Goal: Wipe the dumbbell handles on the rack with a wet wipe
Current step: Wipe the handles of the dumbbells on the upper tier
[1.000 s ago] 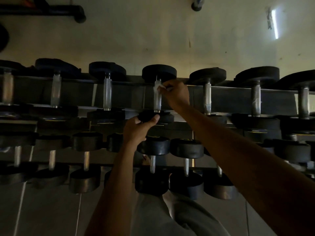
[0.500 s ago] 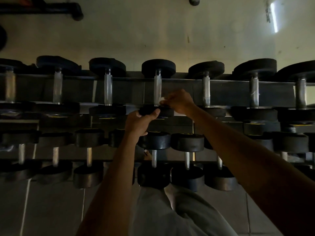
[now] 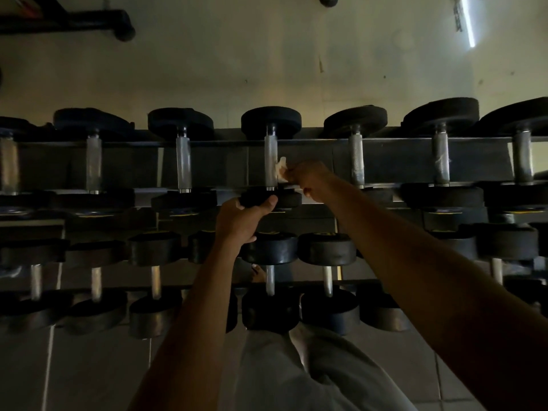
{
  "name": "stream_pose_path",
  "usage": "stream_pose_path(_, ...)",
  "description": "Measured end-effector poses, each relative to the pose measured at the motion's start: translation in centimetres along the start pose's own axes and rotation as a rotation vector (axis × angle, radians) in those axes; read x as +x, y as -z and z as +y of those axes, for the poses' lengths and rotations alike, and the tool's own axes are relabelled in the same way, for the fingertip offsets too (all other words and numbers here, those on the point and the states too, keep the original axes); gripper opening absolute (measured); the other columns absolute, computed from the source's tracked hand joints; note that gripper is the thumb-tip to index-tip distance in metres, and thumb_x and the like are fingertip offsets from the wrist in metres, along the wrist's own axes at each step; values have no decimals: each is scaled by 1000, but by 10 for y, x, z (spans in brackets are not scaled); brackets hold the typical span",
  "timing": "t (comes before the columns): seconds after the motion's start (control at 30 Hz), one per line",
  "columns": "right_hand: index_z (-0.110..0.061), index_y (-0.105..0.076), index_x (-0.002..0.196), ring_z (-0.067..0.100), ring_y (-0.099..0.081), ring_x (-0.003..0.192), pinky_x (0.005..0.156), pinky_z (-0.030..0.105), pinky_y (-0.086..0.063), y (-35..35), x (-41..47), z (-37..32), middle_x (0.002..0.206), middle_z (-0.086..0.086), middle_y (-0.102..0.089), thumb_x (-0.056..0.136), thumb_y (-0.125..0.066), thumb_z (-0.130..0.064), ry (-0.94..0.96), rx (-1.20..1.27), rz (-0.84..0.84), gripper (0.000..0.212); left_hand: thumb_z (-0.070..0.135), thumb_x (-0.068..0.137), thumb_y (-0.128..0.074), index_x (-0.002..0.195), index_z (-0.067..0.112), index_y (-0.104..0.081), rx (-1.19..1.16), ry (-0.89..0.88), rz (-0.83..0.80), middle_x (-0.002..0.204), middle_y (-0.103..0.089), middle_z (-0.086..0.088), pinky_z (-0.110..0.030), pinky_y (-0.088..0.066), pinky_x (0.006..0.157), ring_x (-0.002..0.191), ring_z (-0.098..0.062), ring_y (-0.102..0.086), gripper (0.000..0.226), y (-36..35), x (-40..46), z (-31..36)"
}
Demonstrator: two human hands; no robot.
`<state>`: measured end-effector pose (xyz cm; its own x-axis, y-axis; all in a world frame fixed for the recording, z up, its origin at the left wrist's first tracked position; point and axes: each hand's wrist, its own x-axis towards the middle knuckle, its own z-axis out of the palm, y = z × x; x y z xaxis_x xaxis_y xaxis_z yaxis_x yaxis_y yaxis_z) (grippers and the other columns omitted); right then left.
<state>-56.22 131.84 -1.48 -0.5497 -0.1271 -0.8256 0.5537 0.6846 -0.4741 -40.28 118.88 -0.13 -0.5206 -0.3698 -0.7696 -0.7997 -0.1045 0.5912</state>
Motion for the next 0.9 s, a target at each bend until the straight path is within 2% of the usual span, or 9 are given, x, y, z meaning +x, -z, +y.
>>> stream_pose_path(0.13,-13,-63,120,21,-61,96,83,34,-54,-6,10,-11,116,10,-62,97,-69,-30,19,232,64,29,64,81,-84,124,27,-68,5,-9,4,118,-71,8,-24,-56,55,106,-15,-69,59,-1,3,-2)
stream_pose_path(0.2,-11,-62,122,29,-61,113,102,41,-51,-6,16,-19,127,14,-61,99,-65,-30,59,268,52,30,65,81,-84,123,28,-69,11,-5,6,119,-72,8,-25,-57,56,107,-15,-69,57,-1,4,-2)
stream_pose_path(0.23,-12,-61,116,29,-61,113,104,41,-49,-5,18,-24,125,14,-61,101,-62,-33,65,263,48,26,64,82,-84,122,29,-69,11,-4,3,119,-71,8,-26,-57,58,107,-16,-69,56,-1,4,-2)
stream_pose_path(0.33,-19,-53,93,18,-56,86,92,35,-51,-3,21,-42,103,7,-58,101,-58,-49,43,192,126,31,64,81,-84,119,30,-68,4,8,3,119,-71,8,-28,-57,59,108,-17,-69,53,-2,4,-3)
stream_pose_path(0.43,-20,-51,88,17,-54,81,89,34,-53,-1,23,-48,89,3,-55,101,-57,-51,60,129,154,34,65,79,-85,122,29,-69,0,2,16,122,-72,8,-28,-57,60,109,-17,-69,58,-2,5,-4)
stream_pose_path(0.53,-18,-61,103,11,-57,74,62,26,-51,-3,23,-38,95,3,-62,99,-63,-47,73,306,130,29,64,79,-86,122,28,-69,-1,8,22,124,-72,6,-29,-57,60,110,-19,-69,59,-3,5,-4)
stream_pose_path(0.6,-17,-66,113,8,-60,68,51,21,-46,-5,21,-31,97,2,-67,96,-68,-45,97,415,95,33,65,78,-86,123,29,-69,-1,8,26,124,-72,6,-28,-57,57,109,-18,-70,60,-2,5,-4)
stream_pose_path(0.77,-24,-74,109,4,-68,88,71,20,-54,-2,22,-27,104,-6,-73,89,-79,-35,310,318,244,23,64,78,-86,127,28,-67,-6,14,24,127,-71,5,-28,-57,60,110,-19,-69,64,-2,5,-4)
stream_pose_path(0.9,-27,-75,114,-5,-67,90,83,19,-56,-8,16,-25,107,-11,-75,93,-74,-37,760,-65,412,23,68,73,-88,131,29,-66,-36,9,40,132,-69,6,-27,-57,57,112,-19,-69,73,-3,5,-7)
